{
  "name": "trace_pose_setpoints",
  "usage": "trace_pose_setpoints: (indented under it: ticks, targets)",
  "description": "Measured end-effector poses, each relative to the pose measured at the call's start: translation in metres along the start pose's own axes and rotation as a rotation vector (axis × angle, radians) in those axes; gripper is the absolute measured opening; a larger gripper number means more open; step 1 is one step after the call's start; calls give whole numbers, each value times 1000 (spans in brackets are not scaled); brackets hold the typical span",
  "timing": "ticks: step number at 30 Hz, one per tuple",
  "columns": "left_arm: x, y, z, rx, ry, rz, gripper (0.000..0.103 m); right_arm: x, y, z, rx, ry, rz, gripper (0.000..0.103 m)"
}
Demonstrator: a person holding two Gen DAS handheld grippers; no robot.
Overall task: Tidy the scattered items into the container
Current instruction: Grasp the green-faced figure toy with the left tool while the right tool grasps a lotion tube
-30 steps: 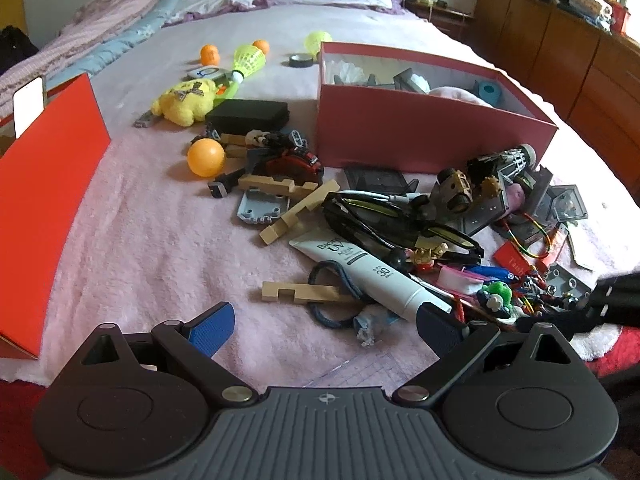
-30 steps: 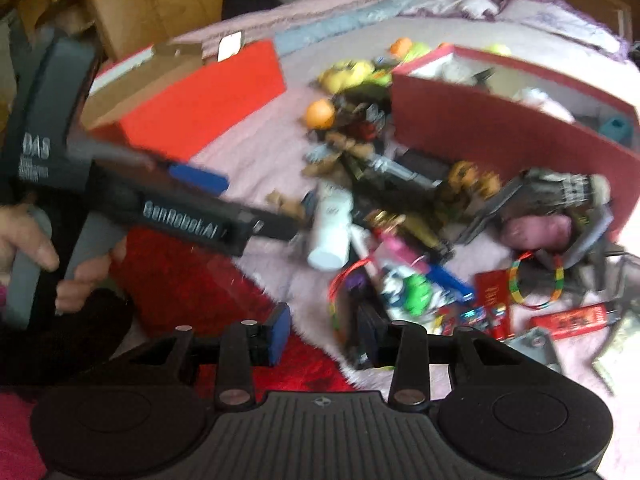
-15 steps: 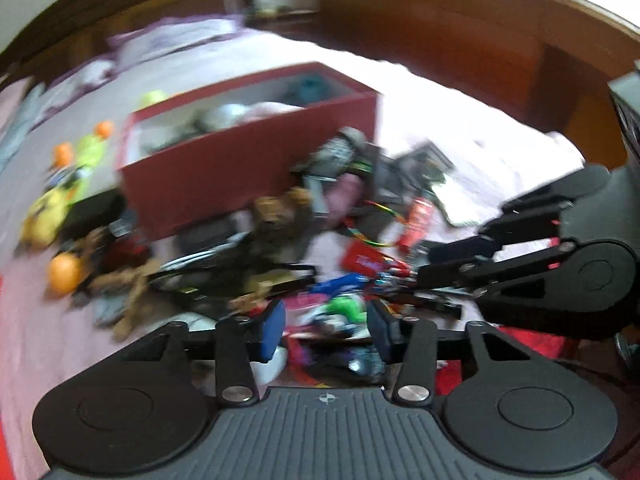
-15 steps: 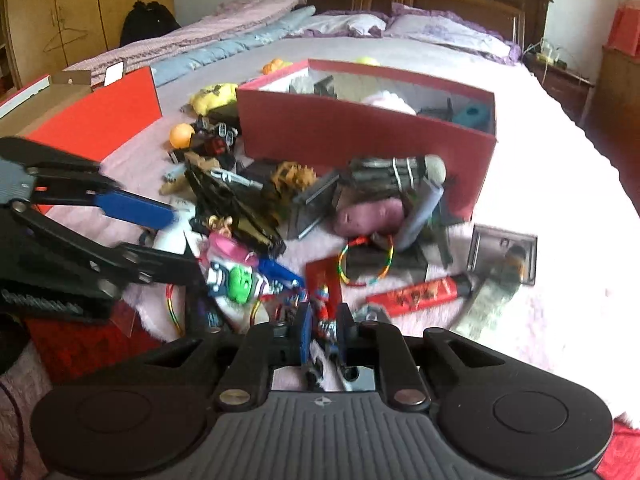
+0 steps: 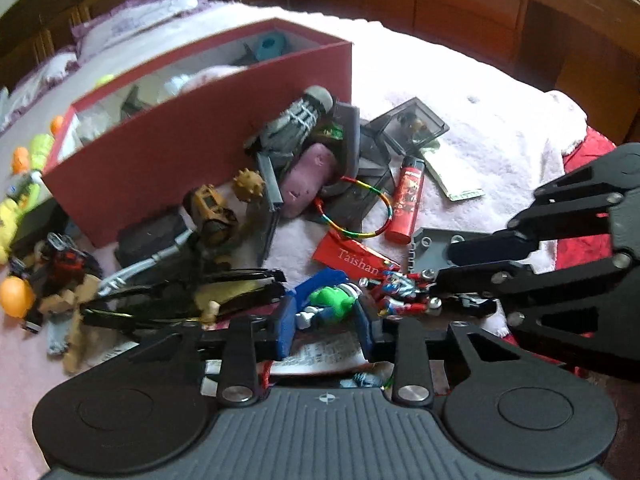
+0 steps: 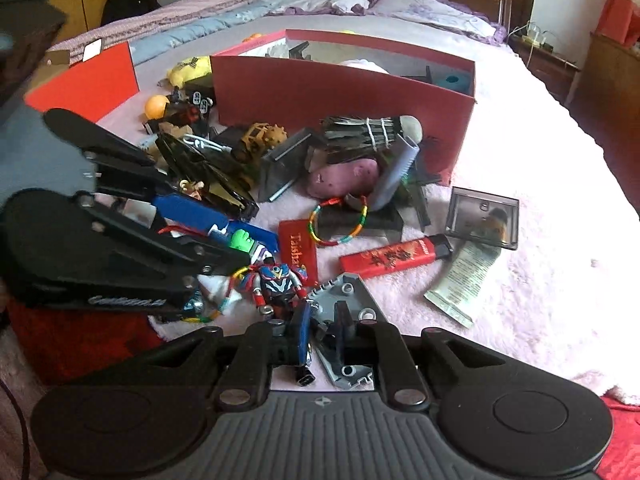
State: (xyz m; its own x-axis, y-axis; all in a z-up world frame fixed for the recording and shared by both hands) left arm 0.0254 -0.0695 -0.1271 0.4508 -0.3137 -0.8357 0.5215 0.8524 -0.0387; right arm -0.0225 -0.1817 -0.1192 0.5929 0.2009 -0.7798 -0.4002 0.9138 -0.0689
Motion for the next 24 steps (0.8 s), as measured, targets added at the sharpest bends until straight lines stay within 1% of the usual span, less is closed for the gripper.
trace_pose_setpoints:
  ticks: [2, 3, 4, 5, 6, 8, 10, 13, 15, 19, 22, 24]
  targets:
    - [2, 1, -2, -18, 6, -4, 35, -2, -2, -1, 5, -2, -8, 15]
    - [3, 1, -3, -28, 11, -9, 35, -3, -4, -2, 8, -2, -12, 20]
    - [3, 2, -4, -38, 14, -16, 35, -4, -5, -2, 11, -3, -16, 30]
    - [3, 1, -5, -46, 17, -22, 34, -5, -6, -3, 13, -4, -20, 33]
    - [3, 0, -7, -50, 17, -24, 33, -6, -7, -4, 16, -5, -25, 32]
    - [0, -3, -10, -50, 19, -36, 25, -8, -10, -5, 21, -6, -33, 32]
    - [-3, -6, -13, -52, 23, -52, 22, -10, -12, -6, 26, -8, -41, 32]
    - [-5, -8, -17, -53, 24, -61, 22, -13, -15, -8, 34, -10, -53, 32]
    - [-7, -5, -16, -71, 22, -69, 22, -15, -22, -6, 62, -29, -55, 32]
    - [-20, 0, -15, -94, 16, -78, 25, -13, -52, -3, 196, -49, -94, 34]
    - [-33, 3, -18, -101, 6, -69, 26, 0, -73, -3, 277, -35, -148, 34]
    - [-37, 5, -17, -104, 2, -63, 28, 10, -86, -2, 328, -30, -179, 38]
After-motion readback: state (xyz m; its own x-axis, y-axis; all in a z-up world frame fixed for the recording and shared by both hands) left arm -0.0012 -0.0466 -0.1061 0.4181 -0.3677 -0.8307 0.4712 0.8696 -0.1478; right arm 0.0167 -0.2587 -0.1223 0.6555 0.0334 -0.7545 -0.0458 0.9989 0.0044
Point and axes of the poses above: each gripper's, at about its wrist camera, not at the fingertips, and x roughly the way its jaws point, y to its left, z to its top, the point moved 4 cm from there along x, roughly the way its jaws point, and after that the axes turned 8 degrees about -x, right-handed, at the moved point
